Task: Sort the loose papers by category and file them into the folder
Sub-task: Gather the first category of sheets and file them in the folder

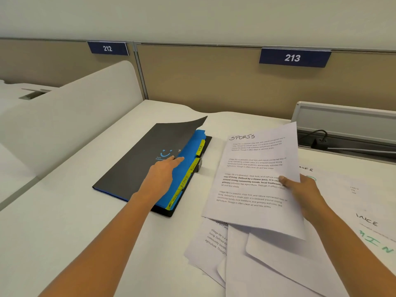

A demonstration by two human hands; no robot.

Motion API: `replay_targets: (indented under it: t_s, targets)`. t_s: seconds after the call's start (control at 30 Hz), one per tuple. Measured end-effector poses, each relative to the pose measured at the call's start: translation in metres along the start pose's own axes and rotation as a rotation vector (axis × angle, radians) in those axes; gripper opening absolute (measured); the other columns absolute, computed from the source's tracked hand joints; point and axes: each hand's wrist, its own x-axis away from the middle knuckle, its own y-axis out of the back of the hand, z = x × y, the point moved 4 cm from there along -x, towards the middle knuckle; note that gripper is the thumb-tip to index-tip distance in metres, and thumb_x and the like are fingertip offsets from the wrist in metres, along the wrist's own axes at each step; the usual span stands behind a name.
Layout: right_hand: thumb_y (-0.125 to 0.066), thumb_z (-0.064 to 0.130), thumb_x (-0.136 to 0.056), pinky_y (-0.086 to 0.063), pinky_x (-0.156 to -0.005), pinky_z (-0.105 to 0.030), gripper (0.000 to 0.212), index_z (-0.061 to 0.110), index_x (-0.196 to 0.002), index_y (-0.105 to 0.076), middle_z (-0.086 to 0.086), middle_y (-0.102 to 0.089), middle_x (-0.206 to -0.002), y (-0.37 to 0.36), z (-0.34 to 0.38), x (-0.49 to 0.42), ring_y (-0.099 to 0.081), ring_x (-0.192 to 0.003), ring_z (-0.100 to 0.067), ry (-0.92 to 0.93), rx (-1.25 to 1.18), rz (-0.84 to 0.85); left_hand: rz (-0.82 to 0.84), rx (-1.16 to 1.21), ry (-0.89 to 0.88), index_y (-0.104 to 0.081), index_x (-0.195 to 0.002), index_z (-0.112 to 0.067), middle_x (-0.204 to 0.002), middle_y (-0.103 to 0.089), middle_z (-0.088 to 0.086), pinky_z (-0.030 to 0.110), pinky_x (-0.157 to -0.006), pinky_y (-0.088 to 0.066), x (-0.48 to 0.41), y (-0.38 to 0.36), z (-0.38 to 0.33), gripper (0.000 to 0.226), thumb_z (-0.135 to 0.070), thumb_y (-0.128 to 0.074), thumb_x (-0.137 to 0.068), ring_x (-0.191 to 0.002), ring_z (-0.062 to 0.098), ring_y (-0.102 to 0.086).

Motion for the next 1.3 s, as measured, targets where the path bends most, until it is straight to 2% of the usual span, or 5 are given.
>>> replay_targets:
  t_s: [0.3,0.4,0.57,0.87,1.3]
  targets:
    - [-0.061,0.012,-0.089,-0.050,-0.089,-0.049,0.031,0.006,-0.119,-0.058,-0.015,-0.065,-0.105,-0.003,0.002,0.004,-0.062,-0.093,-0.035,0.008,-0.029,0.019,-0.054,0.211,0.068,-0.048,-0.134,-0.011,-0.114,-0.060,0.021,0.020,-0.054,-0.036,0.010,0.007,0.020,0.044,0.003,-0.029,-0.097,-0.059,0.016,-0.043]
    - [-0.061,0.013,-0.089,-0.050,-0.087,-0.046,0.032,0.006,-0.120,-0.058,-0.014,-0.064,-0.103,-0.006,0.004,0.006,-0.061,-0.091,-0.033,0.020,-0.028,0.022,-0.061,0.251,0.080,-0.049,-0.133,-0.011,-0.126,-0.057,0.017,0.027,-0.083,-0.046,0.014,0.006,0.018,0.038,-0.005,-0.041,-0.096,-0.095,0.024,-0.060]
    - [-0.061,0.013,-0.089,-0.050,-0.084,-0.043,0.033,0.005,-0.121,-0.057,-0.013,-0.063,-0.103,-0.007,0.006,0.009,-0.061,-0.089,-0.031,0.030,-0.036,0.026,-0.043,0.100,0.049,-0.036,-0.141,-0.014,-0.145,-0.040,0.003,0.028,-0.109,-0.029,0.021,0.011,0.008,0.066,-0.029,-0.066,-0.084,-0.134,0.016,-0.038]
    - [-0.060,0.011,-0.089,-0.048,-0.080,-0.041,0.031,0.004,-0.119,-0.058,-0.014,-0.063,-0.101,-0.007,0.007,0.014,-0.060,-0.084,-0.030,0.044,-0.049,0.037,-0.004,-0.306,-0.036,-0.010,-0.148,-0.015,-0.154,-0.017,-0.002,0.024,-0.095,-0.043,0.032,-0.010,-0.002,0.081,-0.031,-0.061,-0.087,-0.122,0.016,-0.049]
    - [-0.060,0.012,-0.089,-0.049,-0.082,-0.041,0.031,0.004,-0.119,-0.058,-0.014,-0.064,-0.103,-0.008,0.012,0.020,-0.061,-0.088,-0.031,0.060,-0.063,0.044,0.176,-0.360,-0.246,-0.045,-0.135,-0.024,-0.151,-0.027,0.002,0.030,-0.086,-0.049,0.027,-0.013,0.001,0.048,0.000,-0.036,-0.094,-0.109,0.024,-0.055]
